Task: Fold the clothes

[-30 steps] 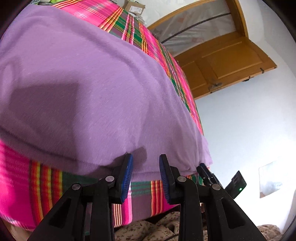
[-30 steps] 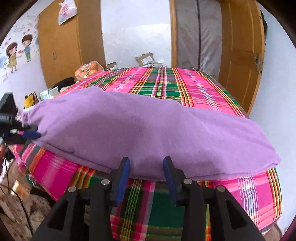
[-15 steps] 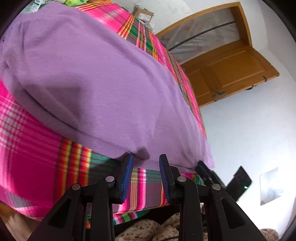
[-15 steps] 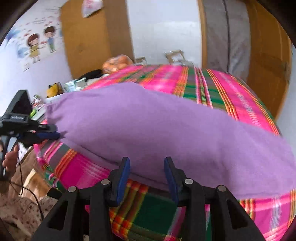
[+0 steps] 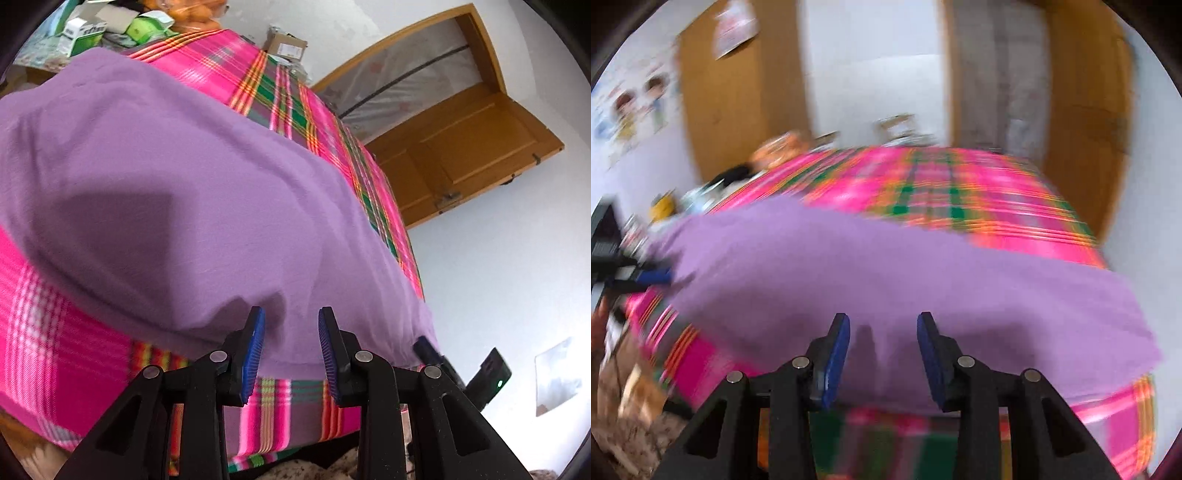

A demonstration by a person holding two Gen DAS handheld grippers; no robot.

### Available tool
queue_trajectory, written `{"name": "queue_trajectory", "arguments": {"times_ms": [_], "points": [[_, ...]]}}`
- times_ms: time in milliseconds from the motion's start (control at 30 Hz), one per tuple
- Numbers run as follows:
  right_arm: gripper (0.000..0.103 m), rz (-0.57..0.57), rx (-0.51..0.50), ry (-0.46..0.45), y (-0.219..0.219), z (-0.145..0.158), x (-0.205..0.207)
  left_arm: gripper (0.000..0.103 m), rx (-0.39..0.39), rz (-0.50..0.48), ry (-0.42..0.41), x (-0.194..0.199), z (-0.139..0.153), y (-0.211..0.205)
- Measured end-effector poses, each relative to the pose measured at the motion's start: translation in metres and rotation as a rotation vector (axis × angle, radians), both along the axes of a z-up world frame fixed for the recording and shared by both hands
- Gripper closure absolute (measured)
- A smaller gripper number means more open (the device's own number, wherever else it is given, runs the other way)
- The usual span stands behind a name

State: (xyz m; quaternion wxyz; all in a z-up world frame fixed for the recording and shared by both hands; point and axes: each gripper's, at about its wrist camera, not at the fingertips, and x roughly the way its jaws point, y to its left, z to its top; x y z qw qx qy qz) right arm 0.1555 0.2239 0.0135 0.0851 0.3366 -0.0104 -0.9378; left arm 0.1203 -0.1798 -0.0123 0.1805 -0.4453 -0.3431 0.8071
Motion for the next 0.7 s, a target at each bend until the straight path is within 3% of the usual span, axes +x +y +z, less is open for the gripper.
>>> {"name": "queue_trajectory", "arguments": {"times_ms": [67, 233, 500, 700], "points": [[0.065, -0.122, 0.009, 0.021, 0.031, 0.007, -0.006, 0.072, 0.01, -0.005, -0.001, -0.007, 0.0, 0.008], [0.065, -0.307, 0.069, 0.014, 0.09, 0.008, -0.028, 0.072, -0.001, -0.031, -0.017, -0.023, -0.004, 0.03], [0.064, -0.46, 0.085, -0.079, 0.152, -0.007, -0.058, 0.072, -0.032, -0.032, -0.031, -0.032, -0.007, 0.043], [0.063, -0.46, 0.044, -0.152, 0.164, -0.018, -0.078, 0.072, -0.099, -0.036, -0.023, -0.046, 0.0, 0.062]]}}
